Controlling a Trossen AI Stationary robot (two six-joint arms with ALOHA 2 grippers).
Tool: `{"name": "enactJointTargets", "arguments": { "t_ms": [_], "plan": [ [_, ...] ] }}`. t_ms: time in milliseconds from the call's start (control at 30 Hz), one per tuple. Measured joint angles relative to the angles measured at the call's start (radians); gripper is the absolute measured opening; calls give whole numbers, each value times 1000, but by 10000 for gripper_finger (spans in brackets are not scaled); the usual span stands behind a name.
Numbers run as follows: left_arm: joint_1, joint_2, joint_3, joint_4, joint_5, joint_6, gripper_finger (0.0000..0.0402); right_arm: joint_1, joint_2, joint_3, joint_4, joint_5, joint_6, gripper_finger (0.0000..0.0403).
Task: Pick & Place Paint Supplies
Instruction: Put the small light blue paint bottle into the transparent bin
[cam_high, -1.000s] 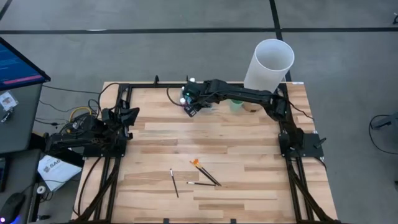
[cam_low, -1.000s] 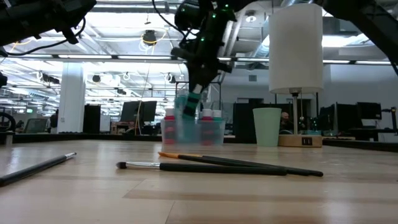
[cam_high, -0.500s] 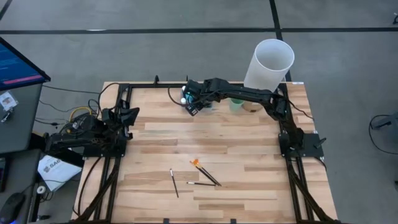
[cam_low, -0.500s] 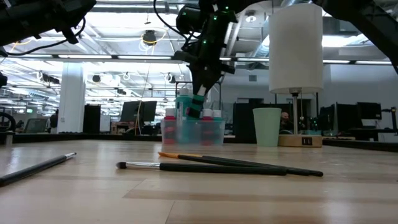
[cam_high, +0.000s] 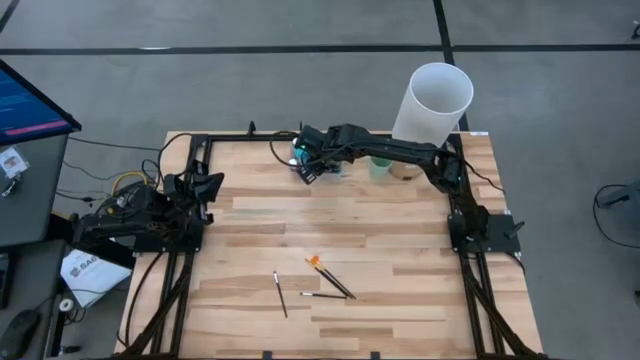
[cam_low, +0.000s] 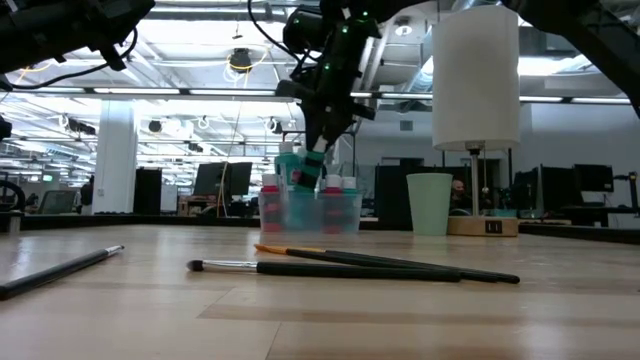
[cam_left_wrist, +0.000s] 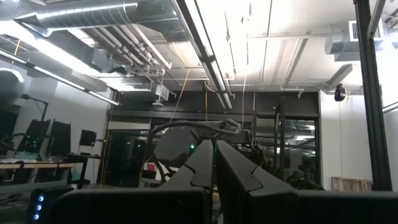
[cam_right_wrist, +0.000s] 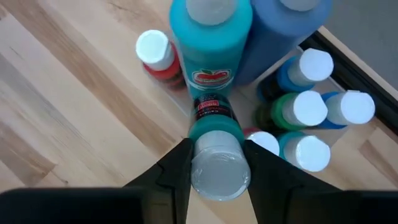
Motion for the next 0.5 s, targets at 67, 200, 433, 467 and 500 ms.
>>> {"name": "enactJointTargets", "arguments": {
  "t_ms": [67, 200, 433, 467, 500],
  "plan": [
    [0, 0, 0, 1, 0, 0, 2, -1, 26, 3, 6, -1, -5, 120],
    [0, 0, 0, 1, 0, 0, 2, -7, 61, -1, -16, -5, -8, 122],
    [0, 0, 0, 2, 0, 0, 2, -8, 62, 0, -26, -9, -8, 126],
    [0, 0, 0, 2, 0, 0, 2, -8, 62, 0, -22, -9, -8, 125],
    [0, 0, 0, 2, 0, 0, 2, -8, 62, 0, -20, -8, -8, 125]
  ]
}}
